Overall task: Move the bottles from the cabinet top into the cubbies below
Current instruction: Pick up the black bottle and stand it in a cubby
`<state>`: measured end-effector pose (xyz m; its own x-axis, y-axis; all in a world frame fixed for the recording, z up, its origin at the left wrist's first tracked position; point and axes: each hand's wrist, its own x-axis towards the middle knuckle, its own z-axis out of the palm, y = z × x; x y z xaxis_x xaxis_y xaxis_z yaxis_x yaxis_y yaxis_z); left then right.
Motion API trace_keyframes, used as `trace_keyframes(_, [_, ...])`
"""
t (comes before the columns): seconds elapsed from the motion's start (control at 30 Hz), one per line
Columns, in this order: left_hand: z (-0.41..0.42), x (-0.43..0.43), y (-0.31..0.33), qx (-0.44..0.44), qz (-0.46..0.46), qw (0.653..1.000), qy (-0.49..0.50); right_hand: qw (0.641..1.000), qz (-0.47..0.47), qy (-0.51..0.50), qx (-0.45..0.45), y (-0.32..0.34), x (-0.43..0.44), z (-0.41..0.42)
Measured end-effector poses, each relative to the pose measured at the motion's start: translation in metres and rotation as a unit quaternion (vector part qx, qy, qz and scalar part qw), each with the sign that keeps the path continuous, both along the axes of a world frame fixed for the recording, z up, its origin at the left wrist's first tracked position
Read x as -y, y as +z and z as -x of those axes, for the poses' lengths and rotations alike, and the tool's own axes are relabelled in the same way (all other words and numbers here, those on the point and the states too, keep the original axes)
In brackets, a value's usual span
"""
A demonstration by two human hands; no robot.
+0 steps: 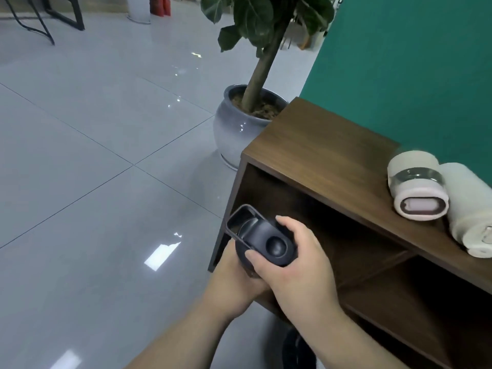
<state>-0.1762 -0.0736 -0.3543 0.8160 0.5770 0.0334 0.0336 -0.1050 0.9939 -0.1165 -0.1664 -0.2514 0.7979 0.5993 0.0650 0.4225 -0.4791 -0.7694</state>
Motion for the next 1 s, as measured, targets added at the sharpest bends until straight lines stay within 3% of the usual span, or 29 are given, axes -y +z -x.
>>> trace_keyframes(0.17, [-0.028, -0.023, -0.037, -0.047, -0.037, 0.997, -0.055, 0.993, -0.014, 0.007, -0.118, -0.054, 0.001, -0.041])
trace_keyframes(0.27, [-0.052, -0.052, -0.05, -0.083, -0.093, 0.987, -0.1, 0.972, -0.02, 0.055, -0.227, -0.077, -0.002, -0.076])
trace_keyframes(0.37, [-0.08, -0.077, -0.068, -0.137, -0.125, 0.971, -0.151, 0.956, -0.025, 0.083, -0.28, -0.104, -0.009, -0.103])
trace_keyframes(0.47, [-0.1, -0.095, -0.085, -0.157, -0.139, 0.96, -0.185, 0.956, -0.064, 0.042, -0.283, -0.131, -0.016, -0.121])
trace_keyframes(0.67, [-0.115, -0.107, -0.091, -0.129, -0.114, 0.973, -0.152, 0.953, -0.121, -0.006, -0.277, -0.148, -0.032, -0.137])
trace_keyframes(1.0, [-0.106, -0.092, -0.127, -0.13, -0.17, 0.975, -0.056, 0.967, 0.0, -0.022, -0.254, -0.181, -0.037, -0.136])
